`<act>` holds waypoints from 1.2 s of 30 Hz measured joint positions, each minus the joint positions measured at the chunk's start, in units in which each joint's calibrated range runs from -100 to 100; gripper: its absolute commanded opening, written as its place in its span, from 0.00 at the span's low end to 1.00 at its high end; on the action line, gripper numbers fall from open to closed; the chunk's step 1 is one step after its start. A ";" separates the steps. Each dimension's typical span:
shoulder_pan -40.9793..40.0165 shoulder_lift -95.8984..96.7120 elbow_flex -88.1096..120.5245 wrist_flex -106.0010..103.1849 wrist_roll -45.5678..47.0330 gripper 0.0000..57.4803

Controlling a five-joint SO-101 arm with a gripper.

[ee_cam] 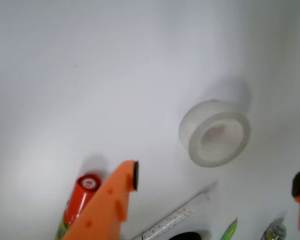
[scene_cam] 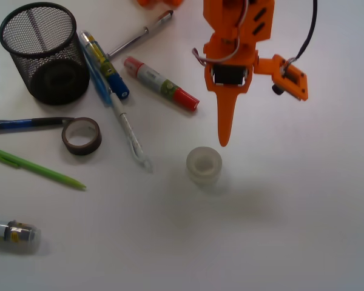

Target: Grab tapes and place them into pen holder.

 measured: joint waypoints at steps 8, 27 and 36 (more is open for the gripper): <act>-0.22 13.50 -12.76 7.69 -3.86 0.60; 0.52 22.21 -20.75 10.80 -7.08 0.56; 0.89 22.39 -20.75 10.97 -7.37 0.02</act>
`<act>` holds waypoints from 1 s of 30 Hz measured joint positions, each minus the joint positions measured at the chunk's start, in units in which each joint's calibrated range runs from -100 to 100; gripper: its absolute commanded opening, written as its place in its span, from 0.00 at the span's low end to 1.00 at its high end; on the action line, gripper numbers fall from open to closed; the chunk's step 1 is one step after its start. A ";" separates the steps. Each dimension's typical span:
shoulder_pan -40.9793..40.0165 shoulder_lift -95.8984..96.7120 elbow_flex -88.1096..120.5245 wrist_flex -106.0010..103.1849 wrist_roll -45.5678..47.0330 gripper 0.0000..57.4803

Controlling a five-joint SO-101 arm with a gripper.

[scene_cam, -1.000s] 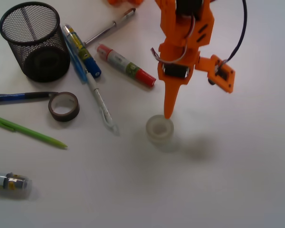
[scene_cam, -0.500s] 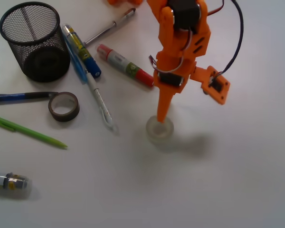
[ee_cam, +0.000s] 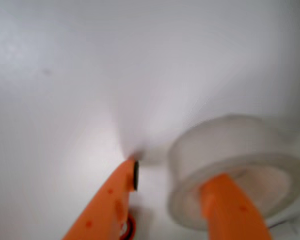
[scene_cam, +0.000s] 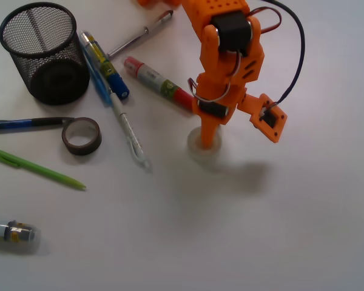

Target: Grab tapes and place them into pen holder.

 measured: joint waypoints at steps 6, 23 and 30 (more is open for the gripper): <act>-0.67 0.00 0.00 0.60 0.29 0.01; 0.37 -3.40 -21.65 4.32 7.03 0.01; 6.88 -25.17 9.70 4.32 7.13 0.01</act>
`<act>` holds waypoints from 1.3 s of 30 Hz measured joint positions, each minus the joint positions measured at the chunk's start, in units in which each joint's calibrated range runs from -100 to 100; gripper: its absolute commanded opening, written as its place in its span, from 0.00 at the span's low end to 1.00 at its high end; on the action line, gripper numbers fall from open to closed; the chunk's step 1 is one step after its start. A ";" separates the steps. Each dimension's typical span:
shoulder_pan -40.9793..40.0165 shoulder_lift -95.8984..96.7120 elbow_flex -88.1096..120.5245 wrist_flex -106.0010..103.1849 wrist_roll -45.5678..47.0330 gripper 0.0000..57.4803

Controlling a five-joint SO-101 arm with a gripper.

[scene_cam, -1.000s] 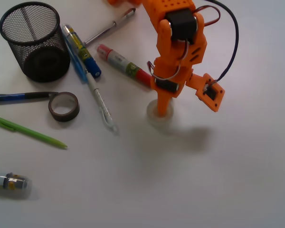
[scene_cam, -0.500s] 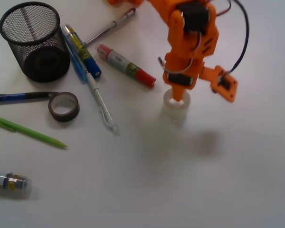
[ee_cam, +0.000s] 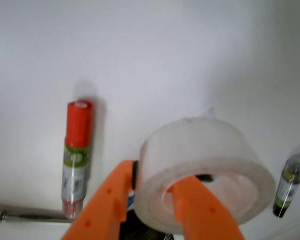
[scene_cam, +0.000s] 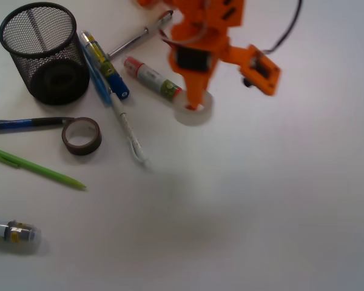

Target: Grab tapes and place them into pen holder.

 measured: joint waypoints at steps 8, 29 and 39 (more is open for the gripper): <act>15.02 -31.71 30.28 0.00 0.10 0.01; 35.44 -45.73 63.52 -18.75 0.44 0.07; 35.89 -45.91 63.52 -18.75 0.20 0.64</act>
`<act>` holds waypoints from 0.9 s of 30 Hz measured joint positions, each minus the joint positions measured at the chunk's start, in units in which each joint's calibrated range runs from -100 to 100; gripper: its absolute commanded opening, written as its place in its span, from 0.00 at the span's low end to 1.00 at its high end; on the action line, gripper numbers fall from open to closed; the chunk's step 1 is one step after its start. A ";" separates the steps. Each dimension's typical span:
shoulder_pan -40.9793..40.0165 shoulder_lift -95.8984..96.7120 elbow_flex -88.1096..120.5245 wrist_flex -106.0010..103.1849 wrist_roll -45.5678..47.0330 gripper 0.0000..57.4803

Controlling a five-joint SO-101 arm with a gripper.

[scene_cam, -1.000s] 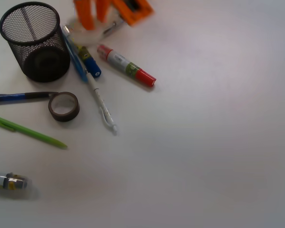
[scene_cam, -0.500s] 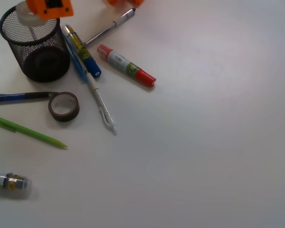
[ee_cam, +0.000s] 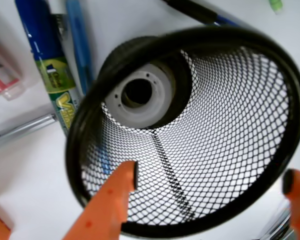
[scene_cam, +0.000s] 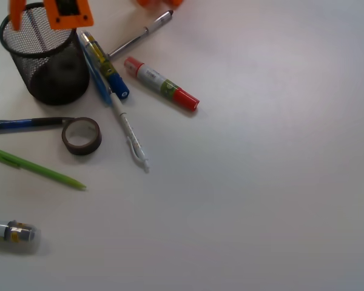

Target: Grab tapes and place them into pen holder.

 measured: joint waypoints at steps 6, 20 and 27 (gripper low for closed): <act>-0.67 -0.26 0.00 0.00 0.20 0.64; -15.02 -1.83 -8.98 -12.01 4.93 0.64; -15.39 14.72 -9.16 -18.92 4.05 0.64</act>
